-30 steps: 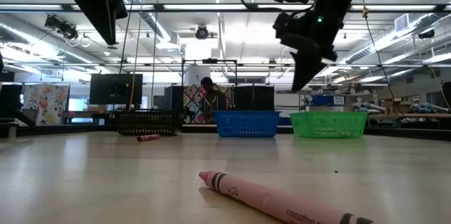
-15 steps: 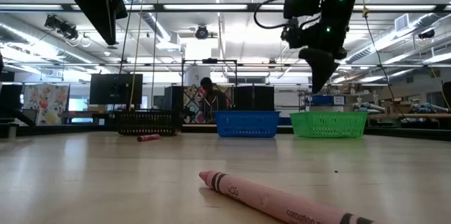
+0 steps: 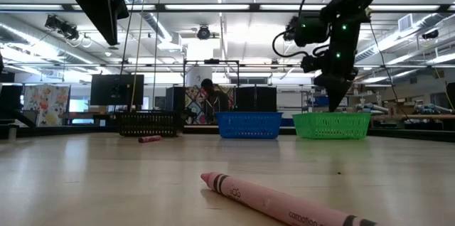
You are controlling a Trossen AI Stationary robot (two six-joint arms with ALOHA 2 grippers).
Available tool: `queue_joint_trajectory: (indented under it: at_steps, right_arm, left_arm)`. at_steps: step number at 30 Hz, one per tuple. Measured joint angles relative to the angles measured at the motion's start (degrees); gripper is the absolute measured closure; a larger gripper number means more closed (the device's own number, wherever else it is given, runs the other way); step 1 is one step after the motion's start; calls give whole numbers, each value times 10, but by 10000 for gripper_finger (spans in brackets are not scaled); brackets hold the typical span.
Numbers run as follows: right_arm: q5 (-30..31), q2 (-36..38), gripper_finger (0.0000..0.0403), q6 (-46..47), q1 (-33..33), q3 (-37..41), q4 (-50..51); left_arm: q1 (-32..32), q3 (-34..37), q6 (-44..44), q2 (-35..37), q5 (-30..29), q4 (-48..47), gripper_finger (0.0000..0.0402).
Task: Sort crayons
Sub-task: Put the white crayon into the green bin, then put the red crayon into the blue bin
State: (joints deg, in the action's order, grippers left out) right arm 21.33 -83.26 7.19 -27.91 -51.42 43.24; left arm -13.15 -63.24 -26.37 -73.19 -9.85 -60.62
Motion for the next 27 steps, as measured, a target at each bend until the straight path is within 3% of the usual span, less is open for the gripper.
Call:
queue_joint_trajectory:
  at_steps: [5,18,27]
  right_arm:
    - [-2,0,393,-3,-19,3,-18]
    - [-21,0,335,43,-9,3,-16]
    - [-17,0,320,93,19,3,-4]
  left_arm:
    - [0,0,-56,-11,-26,0,283]
    - [4,0,-111,-97,-39,51,283]
    - [54,0,-131,-128,-42,31,283]
